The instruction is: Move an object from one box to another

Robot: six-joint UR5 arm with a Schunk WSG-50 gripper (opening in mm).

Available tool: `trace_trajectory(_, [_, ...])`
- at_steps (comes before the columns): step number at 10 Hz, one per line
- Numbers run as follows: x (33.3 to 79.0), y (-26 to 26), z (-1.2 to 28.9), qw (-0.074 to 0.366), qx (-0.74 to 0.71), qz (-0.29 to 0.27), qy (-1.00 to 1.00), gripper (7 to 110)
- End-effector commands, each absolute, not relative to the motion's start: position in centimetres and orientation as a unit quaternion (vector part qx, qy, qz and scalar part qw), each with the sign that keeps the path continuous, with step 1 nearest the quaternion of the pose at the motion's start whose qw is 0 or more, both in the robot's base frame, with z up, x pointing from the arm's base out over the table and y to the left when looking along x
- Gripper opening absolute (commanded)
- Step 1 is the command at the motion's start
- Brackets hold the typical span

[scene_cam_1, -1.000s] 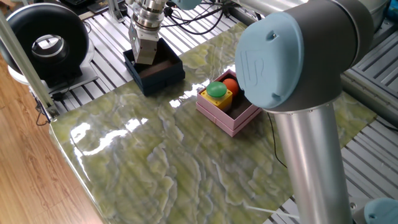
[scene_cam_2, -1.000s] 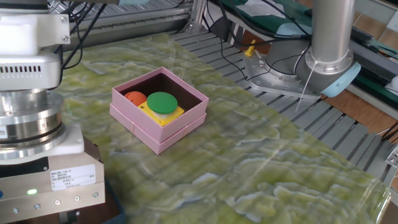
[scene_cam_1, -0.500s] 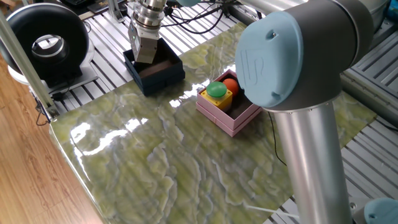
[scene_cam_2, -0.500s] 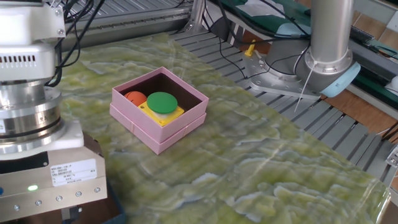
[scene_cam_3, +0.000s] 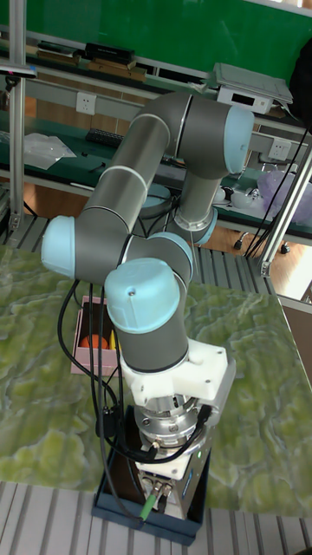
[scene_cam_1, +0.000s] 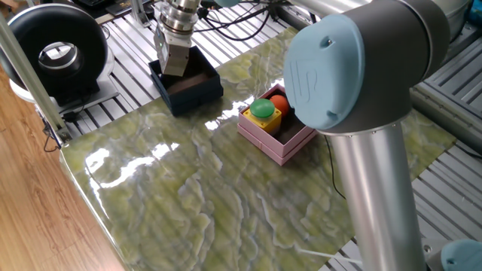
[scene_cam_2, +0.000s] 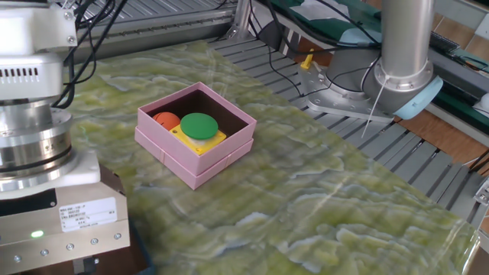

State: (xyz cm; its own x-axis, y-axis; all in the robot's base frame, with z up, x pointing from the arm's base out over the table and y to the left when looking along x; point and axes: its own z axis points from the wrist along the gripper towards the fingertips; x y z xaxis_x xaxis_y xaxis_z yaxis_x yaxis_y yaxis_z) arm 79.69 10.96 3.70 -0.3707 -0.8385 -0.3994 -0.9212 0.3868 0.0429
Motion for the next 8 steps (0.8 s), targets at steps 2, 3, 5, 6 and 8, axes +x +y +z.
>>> trace_trajectory(2, [80.1, 11.0, 3.3, 0.162, -0.533, 0.135, 0.82, 44])
trace_trajectory(3, [80.2, 10.9, 3.0, 0.162, -0.532, 0.136, 0.82, 44])
trace_trajectory(5, [79.9, 10.8, 2.8, 0.156, -0.531, 0.135, 0.822, 44])
trace_trajectory(6, [79.7, 10.7, 2.5, 0.151, -0.529, 0.134, 0.824, 44])
trace_trajectory(8, [79.0, 10.2, 2.2, 0.139, -0.526, 0.133, 0.828, 44])
